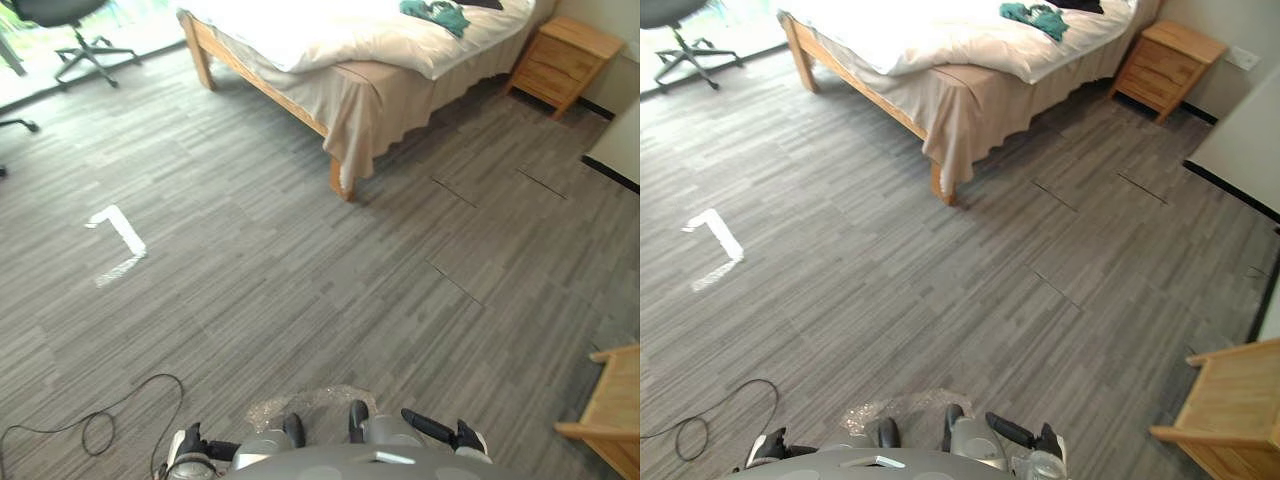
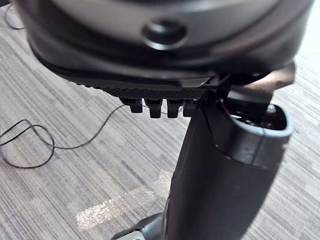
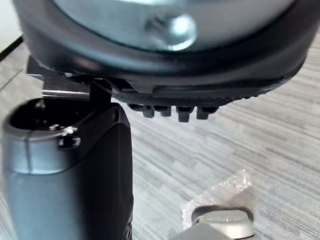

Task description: Tidy up the quilt and then pick up the clothes from the bed and put them into the laundry hamper

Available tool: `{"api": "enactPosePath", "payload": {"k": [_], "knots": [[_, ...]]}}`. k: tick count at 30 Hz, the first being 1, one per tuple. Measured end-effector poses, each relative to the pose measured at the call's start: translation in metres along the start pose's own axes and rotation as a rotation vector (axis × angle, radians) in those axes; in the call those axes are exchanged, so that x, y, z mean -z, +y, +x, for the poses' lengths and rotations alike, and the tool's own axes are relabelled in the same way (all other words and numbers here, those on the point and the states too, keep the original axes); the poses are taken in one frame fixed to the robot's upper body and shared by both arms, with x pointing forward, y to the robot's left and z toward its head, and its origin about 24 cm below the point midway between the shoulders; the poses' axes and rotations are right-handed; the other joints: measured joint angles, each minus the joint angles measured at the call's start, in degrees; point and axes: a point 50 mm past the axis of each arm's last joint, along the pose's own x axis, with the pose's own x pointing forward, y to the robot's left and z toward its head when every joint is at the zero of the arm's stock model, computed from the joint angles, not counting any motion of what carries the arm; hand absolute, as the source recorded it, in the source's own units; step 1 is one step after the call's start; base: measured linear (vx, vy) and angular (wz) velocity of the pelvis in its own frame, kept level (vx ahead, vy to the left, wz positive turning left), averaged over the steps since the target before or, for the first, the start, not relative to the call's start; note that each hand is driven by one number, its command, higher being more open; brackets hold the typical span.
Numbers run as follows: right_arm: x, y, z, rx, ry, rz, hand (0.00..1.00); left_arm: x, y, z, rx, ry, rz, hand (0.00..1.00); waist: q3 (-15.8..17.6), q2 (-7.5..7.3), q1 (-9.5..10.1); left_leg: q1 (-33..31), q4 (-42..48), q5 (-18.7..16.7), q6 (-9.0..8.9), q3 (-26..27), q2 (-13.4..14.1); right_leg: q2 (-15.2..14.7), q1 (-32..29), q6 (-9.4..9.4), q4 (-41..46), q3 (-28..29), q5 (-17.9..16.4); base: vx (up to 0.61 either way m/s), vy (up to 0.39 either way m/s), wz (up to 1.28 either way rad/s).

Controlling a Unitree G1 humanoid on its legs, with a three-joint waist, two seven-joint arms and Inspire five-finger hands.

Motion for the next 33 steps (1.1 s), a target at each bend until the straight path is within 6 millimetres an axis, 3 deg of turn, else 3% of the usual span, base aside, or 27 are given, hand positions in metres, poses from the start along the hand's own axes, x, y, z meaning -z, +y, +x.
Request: {"api": "enactPosePath", "payload": {"k": [2, 4, 6, 8, 9, 10, 12, 13, 15, 16, 17, 19, 20, 23, 25, 26, 27, 28, 29, 30, 31, 32, 33], "knots": [[-0.003, -0.001, 0.001, 0.012, -0.001, 0.036, 1.0, 0.001, 0.002, 0.001, -0.004, 0.008, 0.013, 1.0, 0.07, 0.54, -1.45, 0.26, 1.34, -1.87, -2.39, 0.71, 2.91, -0.35, -1.06, -0.45, -0.53, -4.07, -0.28, 0.12, -0.077, -0.3], [-0.007, -0.003, 0.001, 0.016, -0.013, 0.042, 1.0, -0.002, 0.002, 0.001, -0.003, 0.004, 0.013, 1.0, 1.05, 1.99, -1.7, 0.98, 2.03, -3.12, -4.3, 1.44, 6.33, 0.82, -1.53, 0.42, -6.3, -4.82, 0.53, 0.25, -0.197, -0.33], [-0.012, -0.009, 0.003, 0.037, -0.027, 0.074, 1.0, -0.005, 0.0, 0.001, 0.005, -0.001, 0.007, 1.0, 1.89, 3.8, -2.11, 1.86, 2.19, -4.49, -7.15, 2.58, 10.51, 0.68, -4.52, 3.1, -11.98, -5.9, 3.02, 0.29, -0.256, -0.34], [-0.013, -0.009, 0.003, 0.041, -0.029, 0.082, 1.0, -0.007, 0.0, 0.002, 0.005, -0.002, -0.004, 1.0, 2.15, 3.41, -2.25, 3.6, 2.1, -4.99, -10.1, 4.39, 12.12, -1.14, -7.72, 4.04, -15.13, -6.61, 7.41, 0.41, -0.298, -0.31], [-0.006, -0.007, 0.002, 0.033, -0.005, 0.069, 1.0, -0.008, -0.002, 0.002, 0.017, 0.001, -0.022, 1.0, 2.47, 2.4, -2.37, 6.56, 1.9, -6.14, -12.17, 5.73, 11.93, -2.86, -7.87, 3.24, -16.7, -7.55, 11.26, 0.59, -0.452, -0.32], [-0.003, -0.008, 0.002, 0.037, 0.009, 0.075, 1.0, -0.007, -0.012, 0.0, 0.045, 0.002, -0.051, 1.0, 2.45, 3.56, -2.41, 9.17, 1.72, -5.89, -13.42, 6.83, 13.98, -1.93, -8.27, -2.02, -13.22, -7.99, 16.84, 0.49, -0.408, -0.42], [-0.009, -0.016, 0.004, 0.047, -0.011, 0.068, 1.0, -0.013, -0.027, -0.004, 0.097, -0.031, -0.064, 1.0, 1.74, 7.1, -2.72, 8.25, 4.51, -3.23, -14.63, 8.08, 17.28, 1.0, -10.4, -4.05, -9.29, -7.7, 12.1, 0.46, -0.423, -0.6], [-0.011, -0.019, 0.004, 0.049, -0.018, 0.067, 1.0, -0.018, -0.033, -0.006, 0.122, -0.074, -0.077, 1.0, 1.71, 8.12, -2.73, 5.88, 11.27, -0.96, -14.04, 6.97, 19.42, 2.64, -10.46, -4.73, -7.99, -7.07, 9.82, 0.5, -0.442, -0.75], [-0.009, -0.023, 0.005, 0.059, -0.009, 0.071, 1.0, -0.015, -0.032, -0.009, 0.105, -0.09, -0.146, 1.0, 1.67, 9.27, -2.73, 0.93, 27.21, 4.06, -7.27, 4.19, 23.78, 5.89, -6.55, -5.98, -9.78, -5.41, 7.18, 0.56, -0.398, -0.64], [-0.007, -0.026, 0.005, 0.068, -0.008, 0.062, 1.0, -0.012, -0.031, -0.012, 0.101, -0.097, -0.191, 1.0, 1.67, 9.72, -2.74, -3.05, 39.54, 4.44, -3.91, 2.39, 26.28, 7.87, -2.76, -6.21, -11.62, -4.44, 5.72, 0.68, -0.36, -0.56], [-0.007, -0.028, 0.005, 0.075, -0.01, 0.048, 1.0, -0.013, -0.03, -0.015, 0.102, -0.13, -0.237, 1.0, 1.9, 9.61, -2.4, -7.16, 51.1, 1.78, -4.1, 0.28, 26.95, 9.63, 2.5, -6.35, -14.36, -3.04, 4.58, 0.77, -0.368, -0.52], [-0.011, -0.027, 0.004, 0.074, -0.034, 0.026, 1.0, -0.018, -0.028, -0.02, 0.105, -0.18, -0.267, 1.0, 1.89, 9.5, -1.16, -11.83, 57.79, -1.18, -5.52, -1.38, 24.7, 10.83, 7.22, -6.27, -17.64, -0.88, 3.7, 0.51, -0.214, -0.43], [-0.016, -0.028, 0.005, 0.071, -0.054, -0.017, 1.0, -0.023, -0.028, -0.024, 0.117, -0.227, -0.306, 1.0, 1.86, 9.37, 0.17, -16.32, 60.22, -3.53, -6.01, -2.06, 22.15, 11.23, 9.72, -6.04, -19.75, 0.74, 2.82, 0.39, -0.139, -0.51], [-0.034, -0.024, 0.007, 0.06, -0.092, -0.052, 1.0, -0.034, -0.031, -0.028, 0.164, -0.276, -0.41, 1.0, 1.87, 9.2, 2.47, -25.31, 55.97, -8.01, -4.88, -0.02, 16.52, 11.78, 14.59, -5.47, -23.13, 4.95, 1.7, 0.45, -0.087, -0.69], [-0.045, -0.016, 0.008, 0.049, -0.104, -0.049, 1.0, -0.036, -0.033, -0.021, 0.166, -0.237, -0.441, 1.0, 1.93, 9.11, 3.75, -26.82, 42.74, -8.94, -4.7, 1.42, 12.41, 11.58, 18.58, -4.16, -24.9, 7.06, 1.03, 0.6, 0.014, -0.74], [-0.053, -0.007, 0.008, 0.031, -0.116, -0.044, 1.0, -0.039, -0.033, -0.016, 0.161, -0.21, -0.446, 1.0, 2.13, 8.72, 3.77, -27.07, 31.94, -7.71, -4.37, 1.86, 9.28, 10.75, 21.66, -3.11, -25.89, 7.75, -0.12, 0.7, 0.087, -0.54], [-0.058, 0.001, 0.007, 0.012, -0.13, -0.034, 1.0, -0.044, -0.03, -0.012, 0.145, -0.189, -0.451, 1.0, 2.29, 7.68, 3.67, -26.86, 20.61, -3.03, -3.74, 2.9, 6.52, 9.47, 24.71, -2.06, -26.74, 8.01, -1.57, 0.58, 0.082, -0.48], [-0.057, 0.005, 0.006, 0.003, -0.132, -0.03, 1.0, -0.045, -0.029, -0.01, 0.133, -0.178, -0.45, 1.0, 2.14, 7.27, 3.79, -26.97, 15.18, -0.43, -3.08, 3.77, 5.61, 8.99, 26.28, -1.12, -27.35, 8.22, -2.23, 0.69, 0.14, -0.56], [-0.056, 0.009, 0.005, -0.008, -0.142, -0.024, 1.0, -0.045, -0.029, -0.01, 0.111, -0.168, -0.446, 1.0, 2.06, 7.31, 4.05, -27.98, 9.23, 2.44, -1.65, 5.77, 5.68, 8.93, 28.86, 1.27, -27.46, 8.66, -3.9, 0.59, 0.147, -0.55], [-0.051, 0.013, 0.004, -0.018, -0.128, -0.021, 1.0, -0.044, -0.027, -0.01, 0.096, -0.161, -0.447, 1.0, 1.92, 6.69, 4.64, -28.1, 9.84, 6.93, 1.74, 5.48, 5.66, 8.4, 30.9, 2.61, -27.38, 8.69, -5.14, 0.63, 0.181, -0.62], [-0.04, 0.018, 0.003, -0.029, -0.098, -0.017, 1.0, -0.041, -0.022, -0.008, 0.079, -0.151, -0.45, 1.0, 0.49, 4.93, 5.22, -27.51, 9.94, 12.6, 5.32, 5.14, 4.72, 7.01, 31.92, 3.75, -27.19, 8.45, -5.92, 0.43, 0.133, -0.35], [-0.034, 0.023, 0.001, -0.045, -0.076, -0.016, 1.0, -0.039, -0.016, -0.006, 0.06, -0.148, -0.448, 1.0, -0.38, 2.99, 5.17, -27.12, 9.88, 12.43, 6.92, 5.42, 2.92, 5.36, 32.11, 3.82, -26.75, 8.11, -5.96, 0.75, 0.2, -0.12], [-0.025, 0.032, -0.001, -0.068, -0.046, -0.01, 1.0, -0.039, -0.007, -0.004, 0.035, -0.152, -0.438, 1.0, -1.29, -0.11, 4.89, -26.8, 10.74, 10.33, 7.51, 5.58, 0.57, 2.81, 30.81, 5.42, -22.91, 7.54, -4.8, 0.74, 0.194, 0.18]]}}
